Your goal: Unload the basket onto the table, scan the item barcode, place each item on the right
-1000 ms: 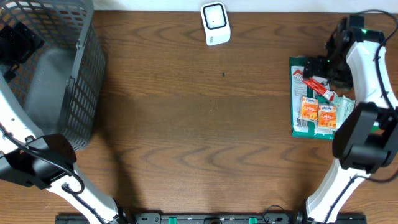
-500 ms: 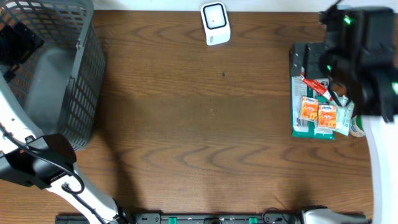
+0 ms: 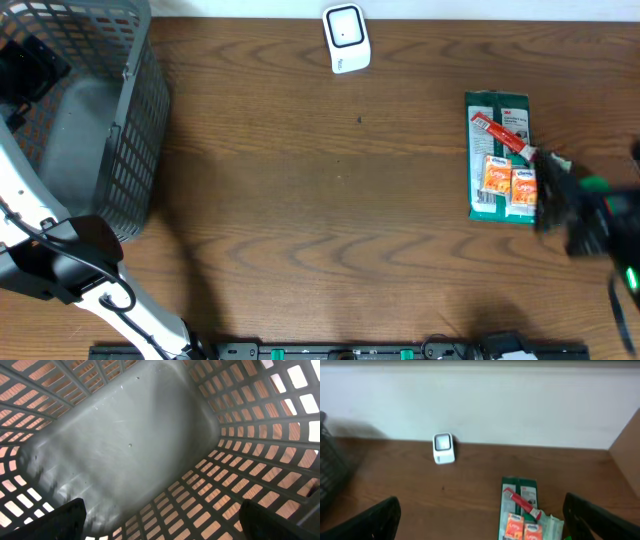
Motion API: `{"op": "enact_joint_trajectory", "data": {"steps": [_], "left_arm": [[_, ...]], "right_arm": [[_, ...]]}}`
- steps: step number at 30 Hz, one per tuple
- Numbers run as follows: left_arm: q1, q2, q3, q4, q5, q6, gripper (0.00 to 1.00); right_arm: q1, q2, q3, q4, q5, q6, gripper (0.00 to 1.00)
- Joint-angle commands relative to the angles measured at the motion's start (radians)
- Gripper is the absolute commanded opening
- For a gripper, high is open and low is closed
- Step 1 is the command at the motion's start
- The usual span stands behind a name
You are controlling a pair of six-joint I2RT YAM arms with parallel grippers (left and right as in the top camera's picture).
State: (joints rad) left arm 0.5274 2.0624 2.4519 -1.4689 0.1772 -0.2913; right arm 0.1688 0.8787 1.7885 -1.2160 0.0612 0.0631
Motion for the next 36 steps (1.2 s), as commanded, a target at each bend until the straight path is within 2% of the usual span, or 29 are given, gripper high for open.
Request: {"op": "enact_joint_trajectory", "data": {"steps": [1, 9, 14, 22, 30, 36], "left_arm": [[0.000, -0.022, 0.017, -0.004, -0.005, -0.001, 0.98], [0.000, -0.022, 0.017, -0.004, -0.005, -0.001, 0.98], [0.000, -0.022, 0.017, -0.004, -0.005, -0.001, 0.98], [0.000, -0.022, 0.017, -0.004, -0.005, -0.001, 0.98], [0.000, -0.022, 0.017, -0.004, -0.005, -0.001, 0.98], [0.000, -0.022, 0.017, -0.004, -0.005, -0.001, 0.98]], "right_arm": [[0.016, -0.128, -0.109, -0.002, 0.000, -0.007, 0.99], [0.048, -0.494, -0.475, 0.078, 0.002, 0.011, 0.99], [0.047, -0.671, -0.686, 0.241, 0.003, 0.010, 0.99], [0.047, -0.832, -0.999, 0.637, 0.019, -0.040, 0.99], [0.042, -0.869, -1.346, 1.247, 0.016, -0.132, 0.99], [0.018, -0.873, -1.526, 1.472, 0.008, -0.123, 0.99]]}}
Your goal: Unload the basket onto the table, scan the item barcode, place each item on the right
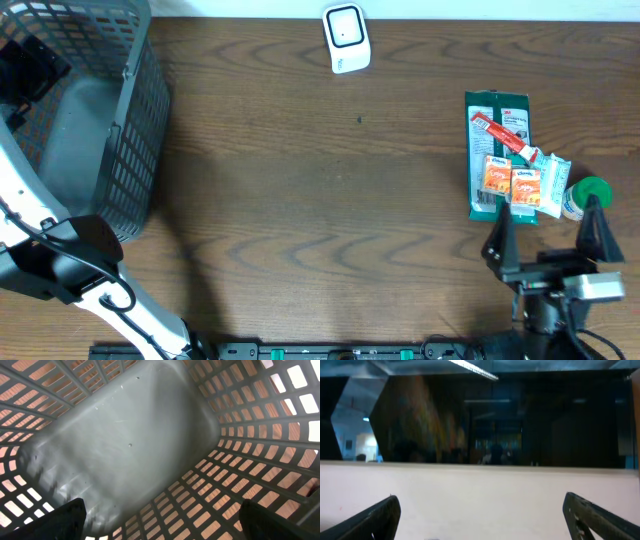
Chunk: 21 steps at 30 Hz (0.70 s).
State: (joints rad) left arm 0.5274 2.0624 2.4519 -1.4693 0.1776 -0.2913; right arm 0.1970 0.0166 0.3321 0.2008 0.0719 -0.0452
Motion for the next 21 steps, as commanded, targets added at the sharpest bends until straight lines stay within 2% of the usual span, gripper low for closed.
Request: {"op": "enact_joint_trajectory", "data": {"steps": [1, 12, 18, 21], "left_arm": [[0.000, -0.022, 0.017, -0.003, -0.006, -0.001, 0.98], [0.000, -0.022, 0.017, -0.003, -0.006, -0.001, 0.98], [0.000, -0.022, 0.017, -0.003, -0.006, -0.001, 0.98], [0.000, -0.022, 0.017, -0.003, -0.006, -0.001, 0.98]], "right_arm": [[-0.014, -0.011, -0.091, 0.074, -0.002, -0.011, 0.99], [-0.056, -0.011, -0.324, 0.215, -0.002, 0.008, 0.99], [-0.059, -0.011, -0.327, 0.117, 0.004, 0.010, 0.99], [-0.059, -0.011, -0.327, -0.029, 0.006, 0.010, 0.99]]}}
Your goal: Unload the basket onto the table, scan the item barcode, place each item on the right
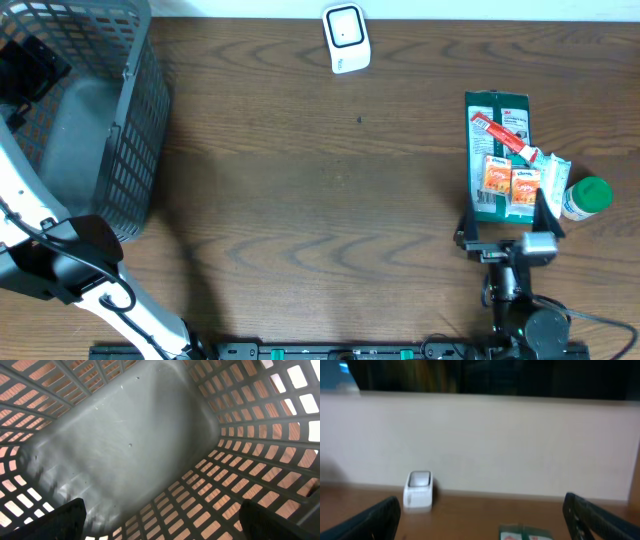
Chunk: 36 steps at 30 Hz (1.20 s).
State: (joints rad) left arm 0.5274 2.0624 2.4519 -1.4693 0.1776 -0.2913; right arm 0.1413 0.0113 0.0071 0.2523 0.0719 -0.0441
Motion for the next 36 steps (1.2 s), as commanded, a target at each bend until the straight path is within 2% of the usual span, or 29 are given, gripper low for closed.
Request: {"op": "enact_joint_trajectory", "data": {"steps": [1, 5, 36], "left_arm": [[0.000, -0.022, 0.017, -0.003, -0.006, -0.001, 0.98], [0.000, -0.022, 0.017, -0.003, -0.006, -0.001, 0.98], [0.000, -0.022, 0.017, -0.004, -0.006, -0.001, 0.98]], "right_arm": [[-0.003, -0.006, -0.002, -0.132, 0.006, 0.009, 0.99], [-0.003, -0.006, -0.002, -0.328, 0.006, 0.008, 0.99], [-0.005, -0.006, -0.002, -0.320, 0.005, -0.017, 0.99]]}}
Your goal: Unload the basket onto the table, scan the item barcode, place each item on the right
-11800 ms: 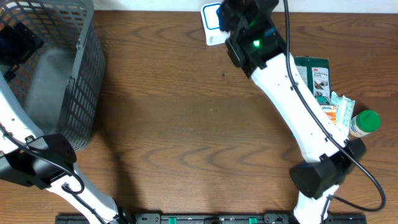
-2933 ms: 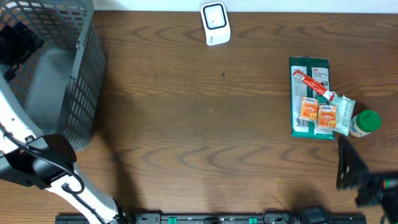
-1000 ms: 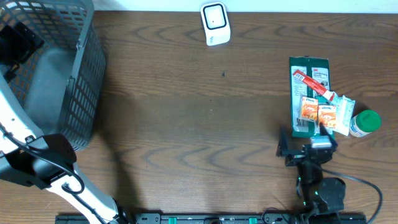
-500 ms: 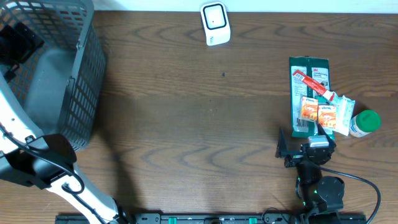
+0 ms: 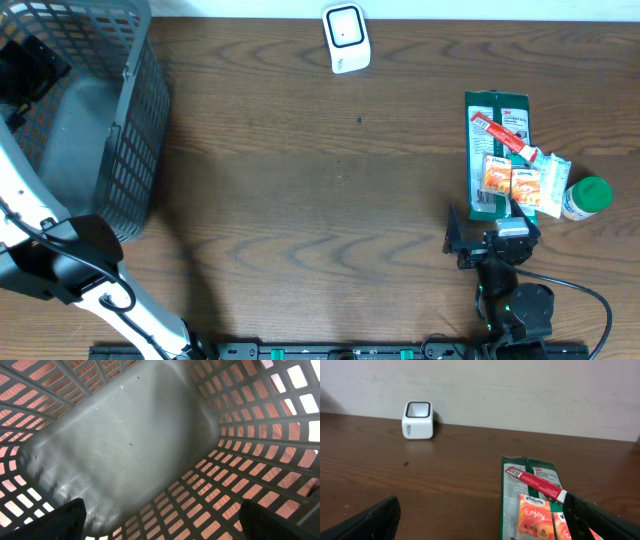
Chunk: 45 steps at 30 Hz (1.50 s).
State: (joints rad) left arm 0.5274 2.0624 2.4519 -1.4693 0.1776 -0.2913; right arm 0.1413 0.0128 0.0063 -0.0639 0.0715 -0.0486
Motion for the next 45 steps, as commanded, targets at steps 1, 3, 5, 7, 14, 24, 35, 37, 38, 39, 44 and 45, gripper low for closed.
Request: {"op": "enact_joint_trajectory", "data": {"steps": [1, 3, 5, 7, 14, 24, 35, 37, 38, 39, 44, 45], "left_arm": [[0.000, -0.022, 0.017, -0.003, -0.006, -0.001, 0.98], [0.000, -0.022, 0.017, -0.003, -0.006, -0.001, 0.98], [0.000, -0.022, 0.017, -0.003, -0.006, -0.001, 0.98], [0.000, -0.022, 0.017, -0.003, -0.006, -0.001, 0.98], [-0.014, -0.027, 0.017, -0.004, -0.006, -0.001, 0.98], [-0.098, -0.327, 0.017, -0.004, -0.006, -0.001, 0.98], [-0.335, -0.668, -0.121, -0.004, -0.005, -0.001, 0.98], [-0.378, -0.726, -0.211, -0.004, -0.005, -0.001, 0.98], [-0.396, -0.755, -0.260, -0.004, -0.005, -0.001, 0.98], [-0.413, -0.787, -0.319, -0.004, -0.005, -0.001, 0.98], [-0.439, -0.967, -0.685, -0.002, -0.014, 0.000, 0.98], [-0.439, -0.999, -0.744, -0.003, -0.027, 0.002, 0.98]], "right_arm": [[-0.005, -0.007, -0.001, -0.004, 0.006, -0.013, 0.99], [-0.005, -0.007, -0.001, -0.004, 0.006, -0.013, 0.99], [-0.005, -0.007, -0.001, -0.004, 0.005, -0.012, 0.99], [-0.005, -0.007, -0.001, -0.004, 0.005, -0.012, 0.99], [-0.005, -0.007, -0.001, -0.004, 0.005, -0.013, 0.99], [-0.005, -0.007, -0.001, -0.004, 0.006, -0.012, 0.99], [-0.005, -0.007, -0.001, -0.004, 0.005, -0.012, 0.99], [-0.005, -0.007, -0.001, -0.004, 0.005, -0.013, 0.99], [-0.005, -0.007, -0.001, -0.004, 0.005, -0.012, 0.99], [-0.005, -0.007, -0.001, -0.004, 0.006, -0.013, 0.99], [-0.005, -0.007, -0.001, -0.004, 0.005, -0.013, 0.99], [-0.005, -0.007, -0.001, -0.004, 0.006, -0.013, 0.99]]}}
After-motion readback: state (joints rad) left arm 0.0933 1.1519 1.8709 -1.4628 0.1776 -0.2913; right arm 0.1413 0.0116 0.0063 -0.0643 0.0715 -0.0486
